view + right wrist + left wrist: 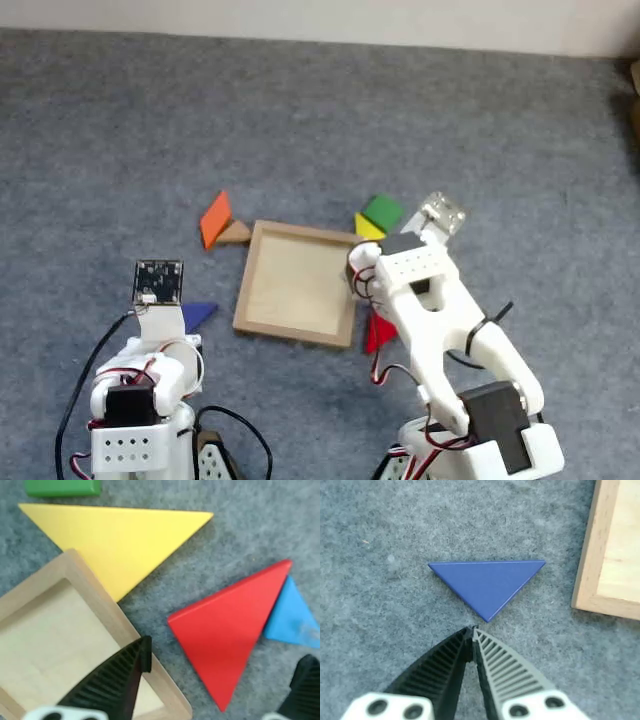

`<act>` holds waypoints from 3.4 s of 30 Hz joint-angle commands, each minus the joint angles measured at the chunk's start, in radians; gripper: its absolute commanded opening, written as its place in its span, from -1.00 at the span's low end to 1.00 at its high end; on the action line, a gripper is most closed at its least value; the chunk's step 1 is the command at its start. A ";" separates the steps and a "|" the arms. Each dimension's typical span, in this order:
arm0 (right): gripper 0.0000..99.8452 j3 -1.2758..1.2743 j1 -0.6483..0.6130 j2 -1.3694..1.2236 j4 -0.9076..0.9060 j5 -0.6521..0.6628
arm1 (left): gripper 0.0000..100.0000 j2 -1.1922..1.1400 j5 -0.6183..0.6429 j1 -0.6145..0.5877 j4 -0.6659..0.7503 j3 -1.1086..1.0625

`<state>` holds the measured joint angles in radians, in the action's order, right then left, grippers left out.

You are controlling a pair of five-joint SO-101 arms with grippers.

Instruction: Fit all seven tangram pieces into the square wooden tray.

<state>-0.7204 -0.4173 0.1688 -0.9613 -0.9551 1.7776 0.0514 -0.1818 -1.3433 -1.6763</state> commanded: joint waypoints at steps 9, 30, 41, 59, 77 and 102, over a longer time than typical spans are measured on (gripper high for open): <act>-0.17 0.111 0.058 -0.294 0.010 -0.074 | -0.99 0.035 -0.008 -0.012 -0.005 -0.021; -0.17 0.308 0.113 -0.334 -0.108 -0.112 | -0.99 0.035 -0.008 -0.012 -0.005 -0.021; -0.17 0.326 0.108 -0.332 -0.119 -0.114 | -0.99 0.035 -0.008 -0.012 -0.005 -0.021; -0.17 0.328 0.130 -0.332 -0.062 -0.115 | -0.99 0.035 -0.008 -0.012 -0.005 -0.021; -0.17 0.367 0.122 -0.340 -0.176 -0.115 | -0.99 0.035 -0.008 -0.012 -0.005 -0.021; -0.60 0.292 0.105 -0.337 -0.137 -0.106 | -0.99 0.035 -0.008 -0.012 -0.005 -0.021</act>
<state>-0.4289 -0.3406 -0.1841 -1.1270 -1.0579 1.7776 0.0514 -0.1818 -1.3433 -1.6763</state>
